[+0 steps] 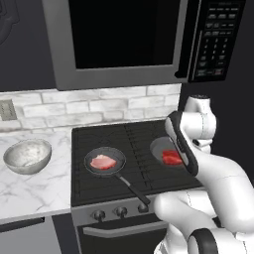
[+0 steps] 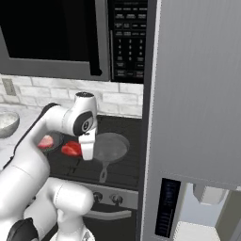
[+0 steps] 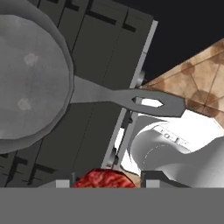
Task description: Place one of the steaks on the plate and the other in the bowl. Then place the bowl in the fridge.
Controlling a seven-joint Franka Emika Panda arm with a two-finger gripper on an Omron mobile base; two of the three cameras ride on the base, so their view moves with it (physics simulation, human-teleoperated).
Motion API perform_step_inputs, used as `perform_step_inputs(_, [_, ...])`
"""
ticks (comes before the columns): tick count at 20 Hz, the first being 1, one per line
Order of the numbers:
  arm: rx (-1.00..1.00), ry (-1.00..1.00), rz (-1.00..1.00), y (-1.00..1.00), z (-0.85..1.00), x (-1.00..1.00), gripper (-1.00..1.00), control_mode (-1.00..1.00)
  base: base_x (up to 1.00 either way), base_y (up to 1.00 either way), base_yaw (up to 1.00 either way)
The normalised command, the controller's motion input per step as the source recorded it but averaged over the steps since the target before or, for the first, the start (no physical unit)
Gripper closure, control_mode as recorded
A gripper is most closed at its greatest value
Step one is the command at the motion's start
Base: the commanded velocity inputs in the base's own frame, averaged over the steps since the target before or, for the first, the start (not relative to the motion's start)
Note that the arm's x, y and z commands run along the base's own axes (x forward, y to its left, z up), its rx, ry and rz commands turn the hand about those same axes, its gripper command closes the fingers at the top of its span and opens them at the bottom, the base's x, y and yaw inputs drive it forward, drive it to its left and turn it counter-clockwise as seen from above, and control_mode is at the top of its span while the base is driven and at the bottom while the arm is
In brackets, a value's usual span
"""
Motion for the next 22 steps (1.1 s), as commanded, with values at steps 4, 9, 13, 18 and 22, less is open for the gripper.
perform_step_inputs(4, [-0.05, 0.00, 0.00, 0.00, -0.10, 0.00, 1.00, -1.00, 0.00, 0.00, 0.00])
perform_step_inputs(9, [-0.09, 0.00, 0.00, 0.00, -0.18, -0.11, 1.00, -1.00, 0.00, 0.00, 0.00])
perform_step_inputs(13, [-0.02, 0.00, 0.00, 0.00, -0.03, -0.03, 1.00, -1.00, 0.00, 0.00, 0.00])
perform_step_inputs(18, [0.00, 0.00, 0.00, 0.00, 0.00, 0.00, 1.00, -1.00, 0.00, 0.00, 0.00])
perform_step_inputs(22, [0.00, 0.00, 0.00, 0.00, 0.00, 0.00, 1.00, -1.00, 0.00, 0.00, 0.00])
